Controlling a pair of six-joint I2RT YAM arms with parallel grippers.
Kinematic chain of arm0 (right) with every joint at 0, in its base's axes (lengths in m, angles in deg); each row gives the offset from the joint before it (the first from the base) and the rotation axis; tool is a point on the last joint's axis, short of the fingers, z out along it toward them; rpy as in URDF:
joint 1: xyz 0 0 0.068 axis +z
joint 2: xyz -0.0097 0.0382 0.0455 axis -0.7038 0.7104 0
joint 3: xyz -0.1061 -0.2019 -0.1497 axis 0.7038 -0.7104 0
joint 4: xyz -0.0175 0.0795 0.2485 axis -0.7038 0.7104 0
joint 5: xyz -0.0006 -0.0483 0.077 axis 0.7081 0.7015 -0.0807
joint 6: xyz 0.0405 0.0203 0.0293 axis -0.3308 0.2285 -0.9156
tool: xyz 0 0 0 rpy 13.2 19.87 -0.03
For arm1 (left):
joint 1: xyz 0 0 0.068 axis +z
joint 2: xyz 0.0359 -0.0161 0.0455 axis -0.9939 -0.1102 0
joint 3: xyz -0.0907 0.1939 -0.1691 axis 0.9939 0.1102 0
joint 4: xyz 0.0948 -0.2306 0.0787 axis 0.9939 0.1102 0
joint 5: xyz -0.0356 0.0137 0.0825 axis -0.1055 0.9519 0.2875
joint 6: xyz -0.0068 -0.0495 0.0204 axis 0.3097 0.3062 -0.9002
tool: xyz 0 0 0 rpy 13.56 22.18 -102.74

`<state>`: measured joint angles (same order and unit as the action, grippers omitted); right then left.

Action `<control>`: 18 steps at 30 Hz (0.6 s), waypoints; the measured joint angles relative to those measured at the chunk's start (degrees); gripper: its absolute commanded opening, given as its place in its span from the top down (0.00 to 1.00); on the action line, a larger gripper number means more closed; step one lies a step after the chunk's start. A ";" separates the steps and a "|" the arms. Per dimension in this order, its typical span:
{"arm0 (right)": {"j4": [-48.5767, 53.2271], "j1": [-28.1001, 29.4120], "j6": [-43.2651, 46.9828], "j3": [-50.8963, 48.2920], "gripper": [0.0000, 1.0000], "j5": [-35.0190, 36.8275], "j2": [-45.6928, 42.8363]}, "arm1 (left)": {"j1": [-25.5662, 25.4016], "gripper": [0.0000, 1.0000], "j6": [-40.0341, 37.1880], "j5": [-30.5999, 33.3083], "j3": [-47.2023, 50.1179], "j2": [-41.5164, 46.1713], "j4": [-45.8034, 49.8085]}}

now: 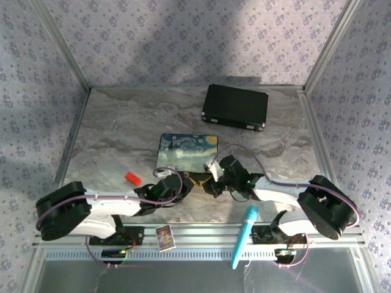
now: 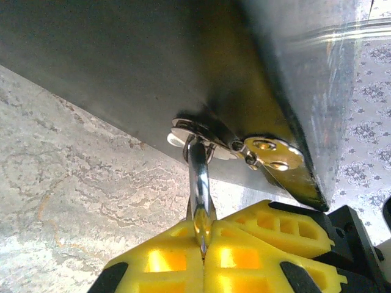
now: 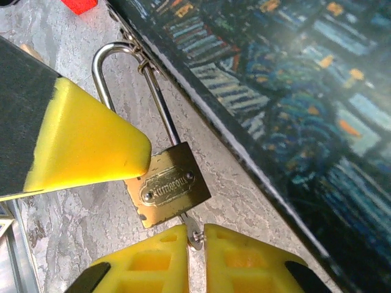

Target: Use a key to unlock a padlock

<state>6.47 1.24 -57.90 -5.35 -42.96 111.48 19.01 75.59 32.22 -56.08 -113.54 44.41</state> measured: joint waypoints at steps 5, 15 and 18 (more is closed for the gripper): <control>0.02 -1.46 -1.75 -1.95 0.71 1.14 -1.31 | -0.48 1.00 0.02 0.46 0.15 0.00 0.11; 2.93 -2.45 -6.19 -3.82 0.35 4.00 -8.61 | -1.03 1.00 -1.60 1.36 0.52 1.29 4.59; 3.78 -3.50 -8.94 -4.72 0.19 6.93 -13.49 | -0.96 1.00 -2.64 1.79 0.52 2.38 6.86</control>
<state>10.25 -2.25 -66.84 -10.07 -36.03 97.99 18.05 72.95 34.01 -55.56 -111.16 51.27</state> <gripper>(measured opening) 0.738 0.044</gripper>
